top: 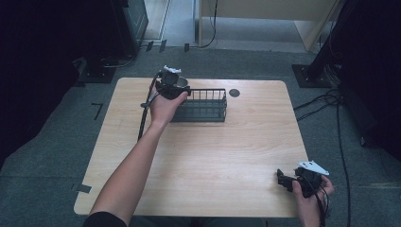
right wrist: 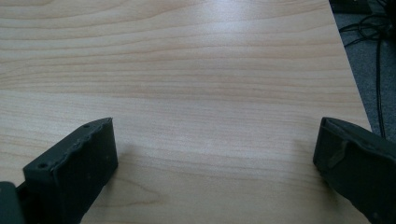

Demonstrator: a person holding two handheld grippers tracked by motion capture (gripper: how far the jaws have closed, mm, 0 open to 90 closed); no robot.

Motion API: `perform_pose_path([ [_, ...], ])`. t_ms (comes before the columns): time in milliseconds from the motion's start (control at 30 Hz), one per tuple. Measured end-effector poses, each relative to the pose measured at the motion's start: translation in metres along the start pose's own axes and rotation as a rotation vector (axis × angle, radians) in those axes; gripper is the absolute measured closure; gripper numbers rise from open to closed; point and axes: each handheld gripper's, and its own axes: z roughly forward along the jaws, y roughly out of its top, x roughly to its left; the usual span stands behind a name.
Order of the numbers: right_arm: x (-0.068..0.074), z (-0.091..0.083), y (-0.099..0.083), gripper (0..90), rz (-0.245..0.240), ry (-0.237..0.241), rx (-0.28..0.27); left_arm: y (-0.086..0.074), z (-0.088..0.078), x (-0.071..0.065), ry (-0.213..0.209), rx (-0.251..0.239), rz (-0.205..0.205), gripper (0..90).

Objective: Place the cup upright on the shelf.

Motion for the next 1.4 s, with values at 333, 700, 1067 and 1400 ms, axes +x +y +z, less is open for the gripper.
perform_pose_path([
  [333, 0.0, 0.0, 0.0, 0.0, 0.0, 0.0, 0.0, -0.004, 0.012, -0.002, 0.005, 0.021, 0.015, 19.0],
  [700, 0.0, 0.0, 0.0, 0.0, 0.0, 0.0, 0.0, -0.006, 0.018, 0.001, 0.008, 0.016, 0.023, 18.8],
  [1067, 0.0, 0.0, 0.0, 0.0, 0.0, 0.0, 0.0, -0.009, 0.023, -0.002, 0.012, 0.042, 0.048, 18.8],
  [1400, 0.0, 0.0, 0.0, 0.0, 0.0, 0.0, 0.0, -0.019, 0.028, -0.006, 0.008, 0.073, 0.062, 18.4],
])
